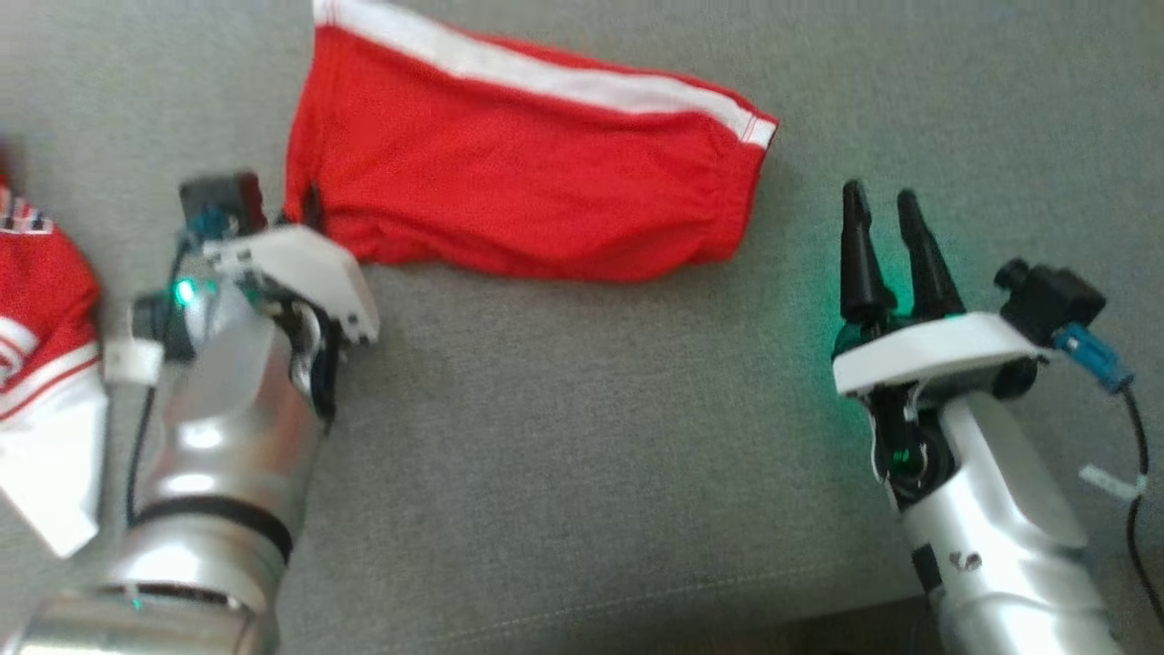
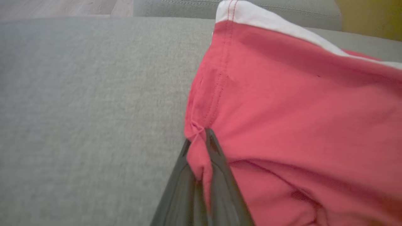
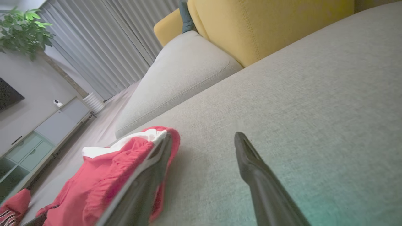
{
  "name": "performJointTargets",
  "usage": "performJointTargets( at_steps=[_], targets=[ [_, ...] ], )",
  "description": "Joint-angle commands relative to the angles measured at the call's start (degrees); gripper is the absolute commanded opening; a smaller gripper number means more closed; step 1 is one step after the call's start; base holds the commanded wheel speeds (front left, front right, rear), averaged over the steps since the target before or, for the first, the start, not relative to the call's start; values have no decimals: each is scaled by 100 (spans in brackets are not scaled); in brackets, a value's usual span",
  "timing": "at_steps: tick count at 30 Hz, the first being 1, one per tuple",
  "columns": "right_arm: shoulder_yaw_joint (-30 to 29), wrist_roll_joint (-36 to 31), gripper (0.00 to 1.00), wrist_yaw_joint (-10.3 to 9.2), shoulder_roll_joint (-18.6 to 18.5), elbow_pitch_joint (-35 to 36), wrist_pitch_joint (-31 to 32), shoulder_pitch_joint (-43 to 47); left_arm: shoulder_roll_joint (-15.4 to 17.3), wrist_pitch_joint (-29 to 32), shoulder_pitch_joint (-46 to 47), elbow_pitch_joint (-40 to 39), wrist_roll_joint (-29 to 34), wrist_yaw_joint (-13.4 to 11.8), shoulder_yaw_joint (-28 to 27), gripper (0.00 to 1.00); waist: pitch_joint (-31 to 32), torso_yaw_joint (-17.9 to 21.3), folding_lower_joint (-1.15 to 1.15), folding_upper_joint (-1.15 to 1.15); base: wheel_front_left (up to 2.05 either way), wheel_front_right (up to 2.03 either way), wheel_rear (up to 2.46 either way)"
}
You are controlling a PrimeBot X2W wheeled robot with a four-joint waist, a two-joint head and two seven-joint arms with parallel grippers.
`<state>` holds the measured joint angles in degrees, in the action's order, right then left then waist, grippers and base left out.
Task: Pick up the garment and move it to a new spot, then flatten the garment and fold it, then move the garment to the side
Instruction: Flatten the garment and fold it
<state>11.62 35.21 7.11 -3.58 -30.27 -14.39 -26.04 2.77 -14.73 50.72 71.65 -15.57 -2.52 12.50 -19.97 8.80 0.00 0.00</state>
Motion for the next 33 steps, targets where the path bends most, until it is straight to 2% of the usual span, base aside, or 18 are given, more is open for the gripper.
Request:
performJointTargets(
  at_steps=[1, 4, 8, 13, 14, 15, 16, 21, 28, 33],
  targets=[
    [115, -65, 100, 37, 70, 126, -61, 74, 153, 21, -383, 55, -70, -32, -148, 0, 215, -149, 0, 0, 0, 0, 0],
    [135, -83, 100, 37, 70, 28, -61, 198, 94, -17, -726, -150, -180, -35, -209, 0, 449, -352, 0, 0, 0, 0, 0],
    [167, -98, 100, 37, 68, -104, -61, 354, 39, -24, -1358, -890, -287, -141, -310, 0, 722, -670, 0, 0, 0, 0, 0],
    [237, -60, 100, 37, 68, -174, -61, 437, 15, -26, -2136, -1701, -392, -197, -129, 0, 892, -1020, 0, 0, 0, 0, 0],
    [279, -52, 100, 37, 68, -164, -61, 422, 14, -26, -2260, -1865, -463, -215, -30, 24, 908, -1078, 0, 0, 0, 0, 0],
    [322, -48, 100, 37, 68, -152, -61, 394, 13, -26, -2367, -2042, -540, -248, 77, 70, 912, -1134, 0, 0, 0, 0, 0],
    [370, -43, 100, 37, 68, -148, -61, 352, 13, -26, -2460, -2205, -615, -294, 178, 100, 911, -1187, 0, 0, 0, 0, 0],
    [676, -39, 100, 37, 69, -398, -61, 29, 12, -26, -2763, -2877, -835, -517, 623, 100, 911, -1428, 0, 0, 0, 0, 0],
    [669, -291, 100, 37, 69, -1683, -33, -264, 11, -27, -2881, -3288, -982, -682, 1075, 100, 822, -1721, 0, 0, 0, 0, 0],
    [913, -102, 100, 37, 69, -2176, 66, -309, 11, -27, -2897, -3430, -907, -736, 1100, 100, 765, -1786, 0, 0, 0, 0, 0]
  ],
)
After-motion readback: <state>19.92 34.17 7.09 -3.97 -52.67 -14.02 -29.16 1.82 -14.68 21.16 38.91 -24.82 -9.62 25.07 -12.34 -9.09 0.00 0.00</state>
